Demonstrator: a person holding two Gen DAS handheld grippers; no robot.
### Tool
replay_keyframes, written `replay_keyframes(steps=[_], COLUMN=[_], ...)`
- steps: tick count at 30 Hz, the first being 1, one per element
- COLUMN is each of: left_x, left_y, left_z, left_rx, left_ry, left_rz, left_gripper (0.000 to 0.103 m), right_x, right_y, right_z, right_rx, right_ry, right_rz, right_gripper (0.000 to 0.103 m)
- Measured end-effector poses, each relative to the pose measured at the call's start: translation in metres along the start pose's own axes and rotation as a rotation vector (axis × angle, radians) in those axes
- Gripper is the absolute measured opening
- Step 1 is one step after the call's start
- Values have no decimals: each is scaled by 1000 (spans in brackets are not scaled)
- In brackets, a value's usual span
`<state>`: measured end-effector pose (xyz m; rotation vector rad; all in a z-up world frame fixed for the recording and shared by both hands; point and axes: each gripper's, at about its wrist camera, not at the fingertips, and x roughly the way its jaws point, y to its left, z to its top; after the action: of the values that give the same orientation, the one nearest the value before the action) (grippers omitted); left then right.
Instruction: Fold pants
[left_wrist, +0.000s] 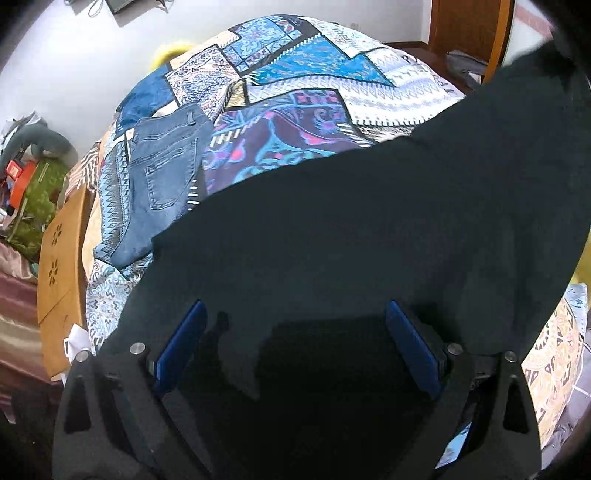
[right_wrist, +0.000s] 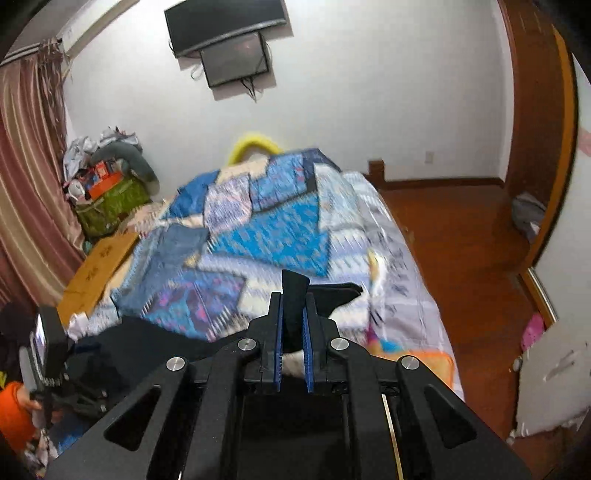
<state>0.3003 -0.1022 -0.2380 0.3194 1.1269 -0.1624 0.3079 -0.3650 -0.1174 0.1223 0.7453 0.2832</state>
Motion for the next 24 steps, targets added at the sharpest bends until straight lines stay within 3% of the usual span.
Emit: replay_keyframes(steps=[9,16,20,24], left_x=[-3,-5,-8,-21], left_y=[-15,-16,-12,2], left_z=[-5,-9,-12,-20], left_rx=[-29,-48,-64,-96], left_ry=[-1,-17,-24,-64], left_rz=[-3,-2,-20,-14], left_gripper=[98,98,98,98], right_x=[36,50,41,17], right_y=[-45,-47,-42,-36], right_z=[-97,-142,-153,-144], right_rx=[101,138,93,33], right_ry=[181,279,323,275], right_rz=[-43,-58,-137,-203], right_gripper=[8,10,28,40])
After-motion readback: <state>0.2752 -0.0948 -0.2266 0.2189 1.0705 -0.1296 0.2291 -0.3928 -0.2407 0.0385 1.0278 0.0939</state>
